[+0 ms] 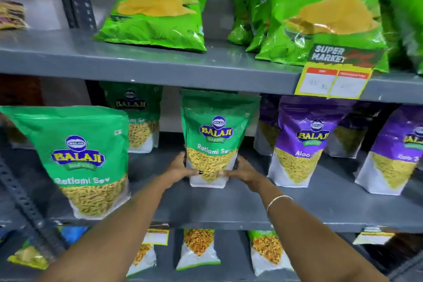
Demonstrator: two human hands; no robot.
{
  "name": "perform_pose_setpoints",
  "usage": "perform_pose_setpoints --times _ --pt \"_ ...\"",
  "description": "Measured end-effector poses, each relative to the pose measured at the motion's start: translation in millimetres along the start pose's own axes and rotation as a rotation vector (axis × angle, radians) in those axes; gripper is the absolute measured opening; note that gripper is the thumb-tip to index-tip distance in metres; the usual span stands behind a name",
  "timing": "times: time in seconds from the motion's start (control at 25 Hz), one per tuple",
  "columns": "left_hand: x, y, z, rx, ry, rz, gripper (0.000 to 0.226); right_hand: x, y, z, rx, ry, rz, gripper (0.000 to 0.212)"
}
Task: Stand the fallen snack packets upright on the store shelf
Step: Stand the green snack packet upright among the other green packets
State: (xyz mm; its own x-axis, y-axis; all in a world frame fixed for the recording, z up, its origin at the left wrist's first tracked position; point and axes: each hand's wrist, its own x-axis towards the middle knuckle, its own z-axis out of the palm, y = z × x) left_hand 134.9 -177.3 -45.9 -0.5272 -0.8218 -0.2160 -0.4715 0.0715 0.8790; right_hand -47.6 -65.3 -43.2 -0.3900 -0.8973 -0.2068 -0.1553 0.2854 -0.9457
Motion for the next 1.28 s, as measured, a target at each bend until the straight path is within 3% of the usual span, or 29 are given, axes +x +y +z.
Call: perform_pose_setpoints --times 0.04,0.12,0.44,1.28 --pt "-0.2 -0.7 3.5 -0.009 0.032 -0.019 0.090 2.4 0.2 0.4 0.030 -0.060 -0.031 0.050" --pt "-2.7 -7.2 10.8 0.007 0.091 -0.037 0.084 -5.0 -1.2 3.5 0.102 -0.064 -0.047 0.045" --pt "-71.4 -12.6 8.2 0.205 0.155 0.008 0.075 -57.9 9.9 16.5 -0.052 -0.019 -0.063 0.079" --pt "-88.7 -11.0 15.3 0.292 0.153 0.017 0.073 -73.2 17.3 17.4 -0.175 0.034 -0.034 0.078"
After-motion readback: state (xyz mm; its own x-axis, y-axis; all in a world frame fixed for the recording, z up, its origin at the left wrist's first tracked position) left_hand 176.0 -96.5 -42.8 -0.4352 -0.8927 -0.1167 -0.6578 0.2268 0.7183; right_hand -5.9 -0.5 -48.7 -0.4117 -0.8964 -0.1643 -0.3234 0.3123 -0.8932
